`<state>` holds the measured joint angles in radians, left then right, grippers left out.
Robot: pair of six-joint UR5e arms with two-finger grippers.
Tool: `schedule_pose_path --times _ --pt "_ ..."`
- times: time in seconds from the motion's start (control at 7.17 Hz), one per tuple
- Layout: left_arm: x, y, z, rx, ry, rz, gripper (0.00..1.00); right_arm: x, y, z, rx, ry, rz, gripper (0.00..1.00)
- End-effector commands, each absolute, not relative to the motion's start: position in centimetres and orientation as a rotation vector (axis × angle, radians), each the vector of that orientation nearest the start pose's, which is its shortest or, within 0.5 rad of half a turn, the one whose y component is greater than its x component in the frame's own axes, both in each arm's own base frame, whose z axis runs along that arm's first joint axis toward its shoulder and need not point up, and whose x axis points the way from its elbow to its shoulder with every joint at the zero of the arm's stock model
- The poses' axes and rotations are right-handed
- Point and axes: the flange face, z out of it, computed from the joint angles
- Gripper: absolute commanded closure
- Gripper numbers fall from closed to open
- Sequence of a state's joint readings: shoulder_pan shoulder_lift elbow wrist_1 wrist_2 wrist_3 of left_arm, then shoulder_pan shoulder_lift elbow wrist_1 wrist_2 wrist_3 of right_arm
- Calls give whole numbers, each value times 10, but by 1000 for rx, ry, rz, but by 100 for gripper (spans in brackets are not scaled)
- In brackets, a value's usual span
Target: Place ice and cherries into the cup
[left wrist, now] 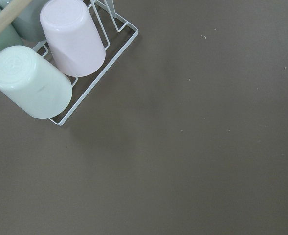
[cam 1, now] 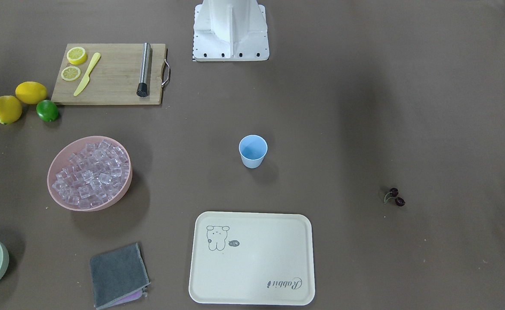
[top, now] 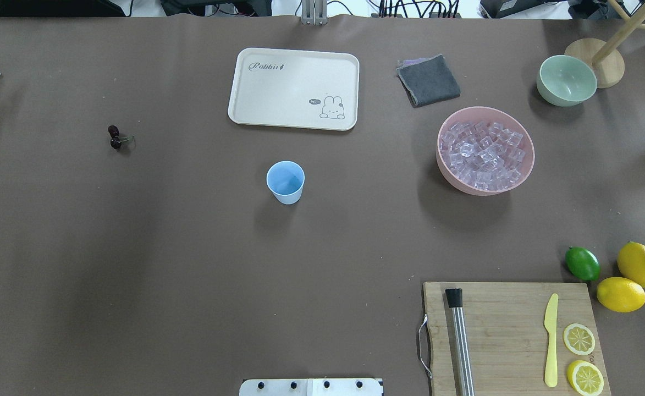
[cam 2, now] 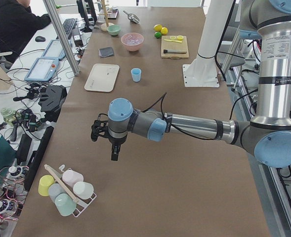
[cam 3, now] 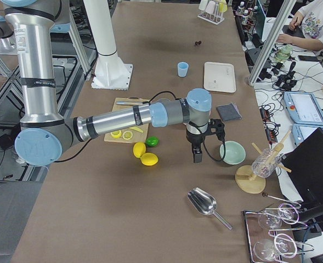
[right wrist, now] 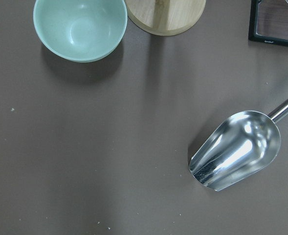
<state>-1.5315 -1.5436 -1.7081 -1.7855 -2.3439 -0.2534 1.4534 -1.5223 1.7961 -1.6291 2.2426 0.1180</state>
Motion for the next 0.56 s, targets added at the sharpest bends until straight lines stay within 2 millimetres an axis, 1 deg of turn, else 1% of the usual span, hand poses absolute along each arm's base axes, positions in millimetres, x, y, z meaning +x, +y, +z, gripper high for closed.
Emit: schedule_pose_path --times 0.0,0.14,0.28,0.42 --pt "-45 -497 580 194 804 -75 2 10 -518 538 123 -689 -71 0" --pt "-45 -497 579 195 804 -76 2 11 -515 543 114 -686 -69 0" --pt "-45 -497 569 215 806 -69 2 11 -517 549 102 -685 -65 0" --pt "-44 -498 564 231 806 -53 2 9 -520 543 111 -688 -66 0"
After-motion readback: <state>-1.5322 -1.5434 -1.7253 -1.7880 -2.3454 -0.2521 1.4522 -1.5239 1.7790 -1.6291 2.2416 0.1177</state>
